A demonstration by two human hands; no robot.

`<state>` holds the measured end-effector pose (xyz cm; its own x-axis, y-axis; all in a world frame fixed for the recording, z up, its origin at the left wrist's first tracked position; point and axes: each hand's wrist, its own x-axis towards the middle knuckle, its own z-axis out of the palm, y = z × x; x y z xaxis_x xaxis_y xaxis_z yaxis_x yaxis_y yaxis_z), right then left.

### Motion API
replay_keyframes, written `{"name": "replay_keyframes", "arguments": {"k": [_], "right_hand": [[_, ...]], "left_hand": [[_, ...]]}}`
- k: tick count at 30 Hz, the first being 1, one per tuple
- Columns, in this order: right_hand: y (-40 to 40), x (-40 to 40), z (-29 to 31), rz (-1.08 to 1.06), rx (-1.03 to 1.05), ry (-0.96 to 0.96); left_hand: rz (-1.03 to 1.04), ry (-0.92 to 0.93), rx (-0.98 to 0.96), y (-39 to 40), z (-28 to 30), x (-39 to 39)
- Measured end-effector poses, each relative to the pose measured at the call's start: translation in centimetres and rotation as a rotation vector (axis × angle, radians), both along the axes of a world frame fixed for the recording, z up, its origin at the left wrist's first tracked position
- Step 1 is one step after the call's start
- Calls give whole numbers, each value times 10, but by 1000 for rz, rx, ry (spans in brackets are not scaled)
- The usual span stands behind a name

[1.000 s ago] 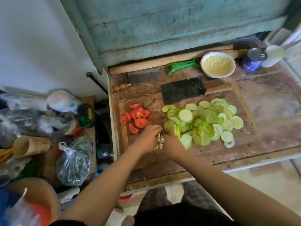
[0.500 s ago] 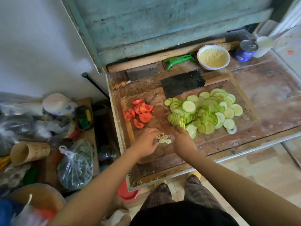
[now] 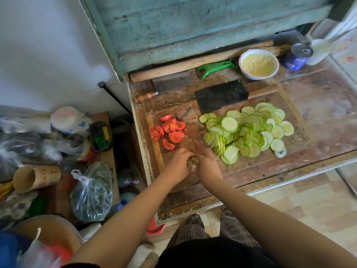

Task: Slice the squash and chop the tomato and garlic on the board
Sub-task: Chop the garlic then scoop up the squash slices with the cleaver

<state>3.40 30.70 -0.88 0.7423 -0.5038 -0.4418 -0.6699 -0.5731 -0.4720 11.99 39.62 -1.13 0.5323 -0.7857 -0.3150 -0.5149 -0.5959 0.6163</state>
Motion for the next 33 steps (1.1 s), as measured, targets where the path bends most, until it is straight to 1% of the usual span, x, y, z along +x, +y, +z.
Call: {"name": "replay_keyframes", "arguments": {"k": [3,5,9,12,16,20,22,24,27,29,31,33], "right_hand": [[-7,-1,3,-59,7,-32],[-8,0,4,-84,-18,-6],[-2,3,8,-11,4,21],[-6,3,15,39,15,-26],[-28,2,27,17,35,-135],[-66,2,41,-54,-55,-173],[-89,2,46,-89,-138,-187],[-111,6,48,-71,-243,-153],[-135,20,52,20,-385,-52],[-156,33,50,102,-373,44],[-175,43,42,198,-297,136],[-188,46,33,263,-220,194]], "left_hand": [[4,2,15,0,2,3],[-4,19,36,-1,3,4],[-25,9,33,-8,5,2],[-32,-4,41,-8,5,4],[-4,-61,1,-16,11,7],[71,-42,-90,-47,22,11],[90,-51,-65,-72,26,16],[132,-35,11,-98,29,20],[247,97,113,-128,32,26],[299,146,168,-146,27,30],[322,96,201,-159,19,32],[369,79,166,-163,14,29]]}}
